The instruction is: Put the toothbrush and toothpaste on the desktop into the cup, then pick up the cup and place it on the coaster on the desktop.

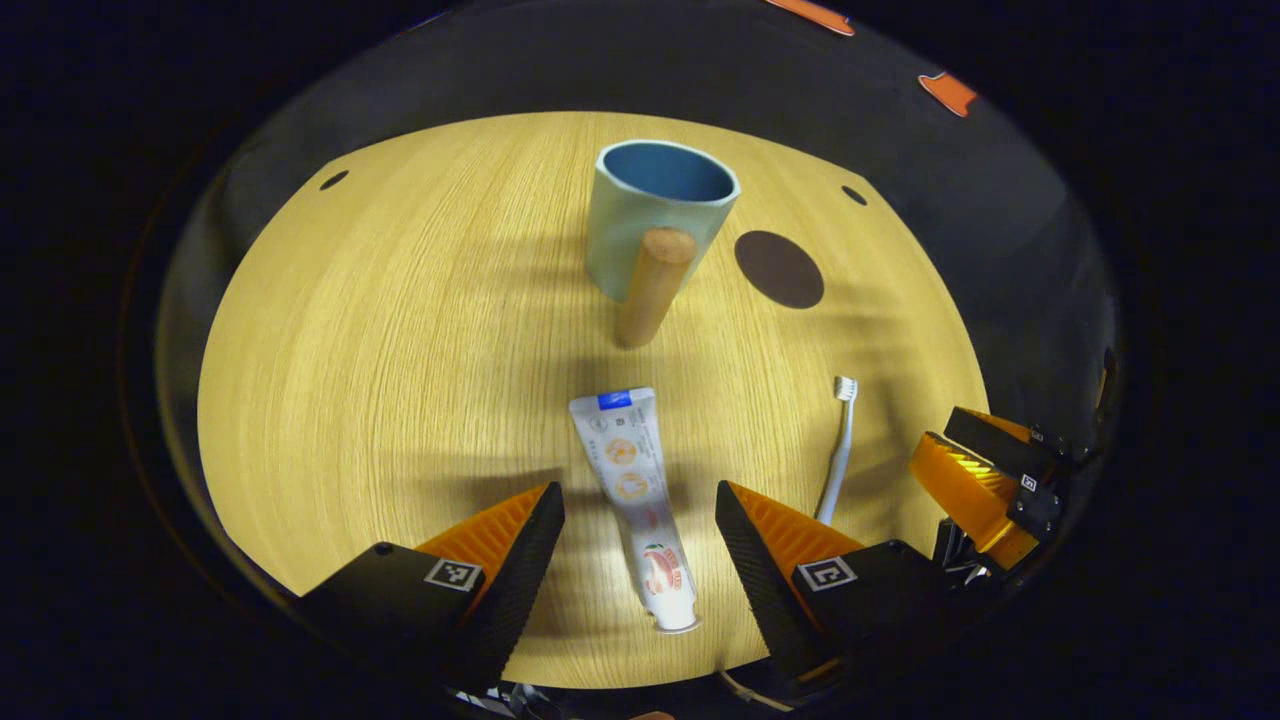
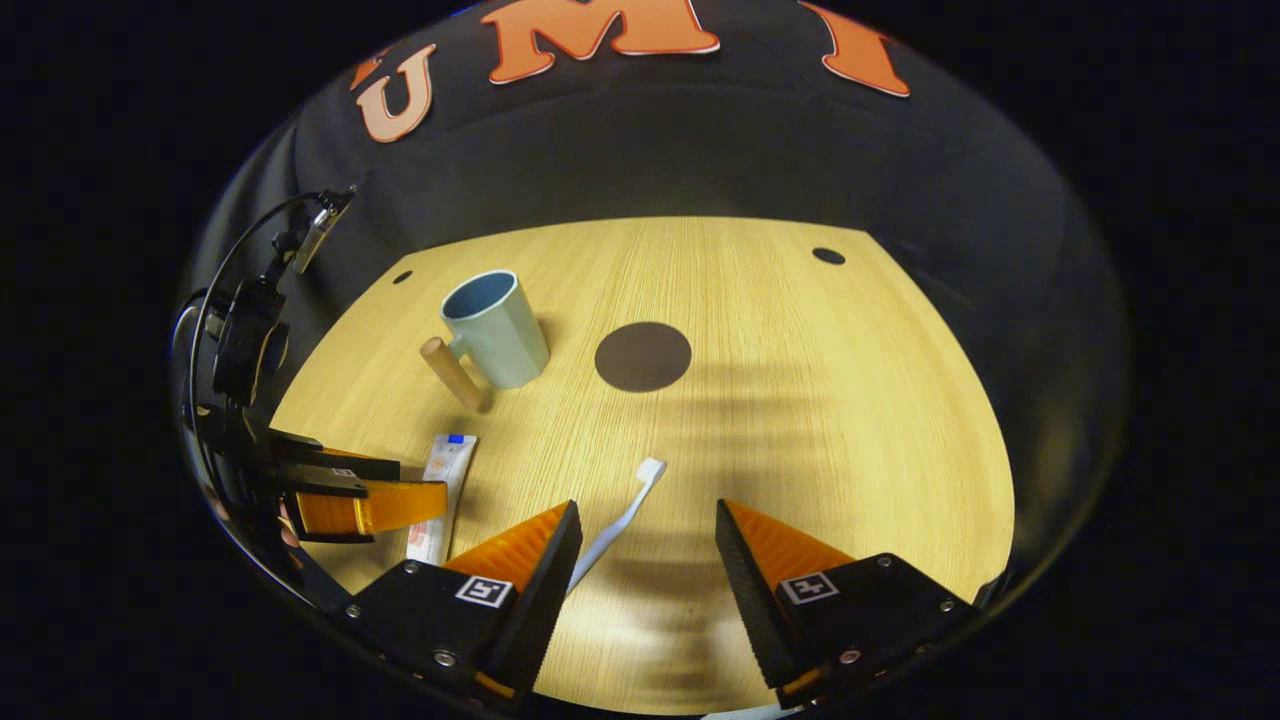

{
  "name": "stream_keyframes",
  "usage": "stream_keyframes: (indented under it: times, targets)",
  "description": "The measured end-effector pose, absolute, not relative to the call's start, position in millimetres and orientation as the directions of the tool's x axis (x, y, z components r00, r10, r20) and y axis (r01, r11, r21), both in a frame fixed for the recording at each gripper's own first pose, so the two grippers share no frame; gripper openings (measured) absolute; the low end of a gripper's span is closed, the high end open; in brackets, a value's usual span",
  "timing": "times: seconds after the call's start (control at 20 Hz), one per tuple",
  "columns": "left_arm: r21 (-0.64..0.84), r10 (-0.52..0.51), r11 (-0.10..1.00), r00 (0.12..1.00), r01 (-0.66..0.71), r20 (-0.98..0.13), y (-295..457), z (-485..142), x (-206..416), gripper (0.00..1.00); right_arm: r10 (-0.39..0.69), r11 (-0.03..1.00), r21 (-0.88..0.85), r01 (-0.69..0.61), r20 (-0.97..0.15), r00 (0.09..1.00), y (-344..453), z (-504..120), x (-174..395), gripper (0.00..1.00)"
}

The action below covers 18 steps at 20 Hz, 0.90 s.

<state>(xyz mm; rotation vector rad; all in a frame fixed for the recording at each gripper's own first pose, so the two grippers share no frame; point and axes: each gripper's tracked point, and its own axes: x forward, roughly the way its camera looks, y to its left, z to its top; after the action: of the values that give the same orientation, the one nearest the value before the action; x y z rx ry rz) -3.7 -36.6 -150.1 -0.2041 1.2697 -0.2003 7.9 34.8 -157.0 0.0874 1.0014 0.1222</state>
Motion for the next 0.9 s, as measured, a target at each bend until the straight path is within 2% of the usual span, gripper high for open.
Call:
stream_keyframes:
  times: [0.2,0.25,0.3,0.4,0.5,0.6,0.65,0.7,0.8,0.85,0.9]
  targets:
    - [-0.245,-0.244,0.969,0.229,0.023,-0.942,-41.3,-155.3,-8.4,0.96,0.148,0.988,0.152,-0.024,-0.901,0.407,41.5,-174.6,0.3,0.74]
    - [-0.241,-0.240,0.970,0.222,0.022,-0.945,-43.7,-157.2,-11.1,0.96,0.141,0.989,0.148,-0.010,-0.916,0.377,43.7,-181.1,-1.9,0.67]
    - [-0.236,-0.234,0.972,0.216,0.015,-0.948,-45.8,-158.4,-12.6,0.96,0.128,0.990,0.139,0.007,-0.931,0.341,44.8,-189.4,-6.8,0.70]
    - [-0.238,-0.234,0.971,0.205,0.005,-0.951,-49.1,-158.4,-16.5,0.99,0.135,0.988,0.150,0.030,-0.950,0.282,54.5,-200.0,-14.2,0.67]
    - [-0.240,-0.236,0.971,0.201,0.007,-0.951,-52.5,-160.7,-16.8,0.87,0.158,0.984,0.174,0.042,-0.952,0.261,66.0,-202.5,-14.6,0.62]
    - [-0.241,-0.236,0.971,0.191,-0.002,-0.953,-54.0,-163.3,-20.3,0.87,0.149,0.986,0.163,0.043,-0.961,0.234,71.5,-208.0,-17.8,0.61]
    - [-0.230,-0.226,0.973,0.186,-0.003,-0.956,-52.5,-162.7,-20.2,0.87,0.137,0.988,0.151,0.041,-0.959,0.249,70.5,-205.4,-14.0,0.60]
    - [-0.238,-0.230,0.971,0.183,-0.020,-0.956,-54.3,-162.7,-22.6,0.82,0.136,0.988,0.150,0.046,-0.963,0.234,72.1,-207.4,-16.0,0.60]
    - [-0.223,-0.215,0.974,0.165,-0.033,-0.963,-50.7,-164.0,-20.3,0.60,0.107,0.989,0.125,0.072,-0.969,0.222,70.4,-208.8,-16.6,0.57]
    - [-0.221,-0.212,0.974,0.155,-0.043,-0.965,-48.6,-164.2,-16.8,0.56,0.087,0.991,0.107,0.079,-0.971,0.224,67.9,-208.4,-15.5,0.49]
    - [-0.220,-0.210,0.974,0.141,-0.061,-0.968,-48.1,-166.3,-15.1,0.53,0.066,0.993,0.084,0.077,-0.974,0.216,66.2,-209.9,-17.1,0.52]
